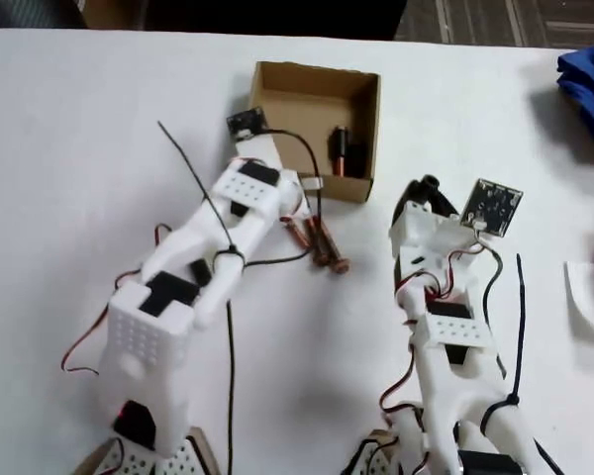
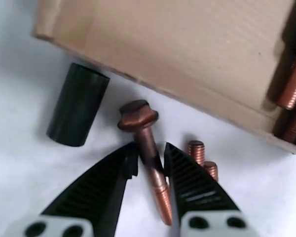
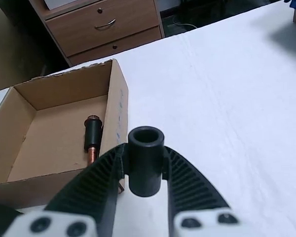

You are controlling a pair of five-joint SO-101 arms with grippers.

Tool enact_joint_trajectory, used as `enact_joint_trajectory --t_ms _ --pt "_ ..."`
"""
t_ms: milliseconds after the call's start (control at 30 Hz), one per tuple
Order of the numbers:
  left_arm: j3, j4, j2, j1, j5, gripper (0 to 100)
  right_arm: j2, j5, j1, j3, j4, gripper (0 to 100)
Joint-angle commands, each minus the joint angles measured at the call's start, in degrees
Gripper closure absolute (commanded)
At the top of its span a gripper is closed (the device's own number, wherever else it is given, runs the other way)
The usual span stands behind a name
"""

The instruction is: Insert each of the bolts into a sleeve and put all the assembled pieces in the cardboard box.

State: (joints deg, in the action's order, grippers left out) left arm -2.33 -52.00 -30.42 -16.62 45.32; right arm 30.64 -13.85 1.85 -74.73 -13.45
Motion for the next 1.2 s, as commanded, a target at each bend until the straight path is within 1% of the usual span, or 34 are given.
enact_joint_trajectory --t_ms 0,333,467,1000,1167 --pt "-3.6 -0.8 -1.8 0.8 -0.7 89 2.5 0.1 0.3 0.4 -1.6 97.8" --pt "-16.8 -11.7 -8.4 0.8 -0.5 89 2.5 0.1 0.3 0.4 -1.6 97.8" --pt "-19.6 -14.6 -9.3 0.8 -0.5 89 2.5 0.1 0.3 0.4 -1.6 97.8" --pt "-20.7 -14.9 -9.0 1.6 -0.4 89 2.5 0.1 0.3 0.3 -1.5 97.8" --pt "-24.2 -15.0 -9.3 3.5 3.4 89 2.5 0.1 0.3 0.3 -1.5 97.8"
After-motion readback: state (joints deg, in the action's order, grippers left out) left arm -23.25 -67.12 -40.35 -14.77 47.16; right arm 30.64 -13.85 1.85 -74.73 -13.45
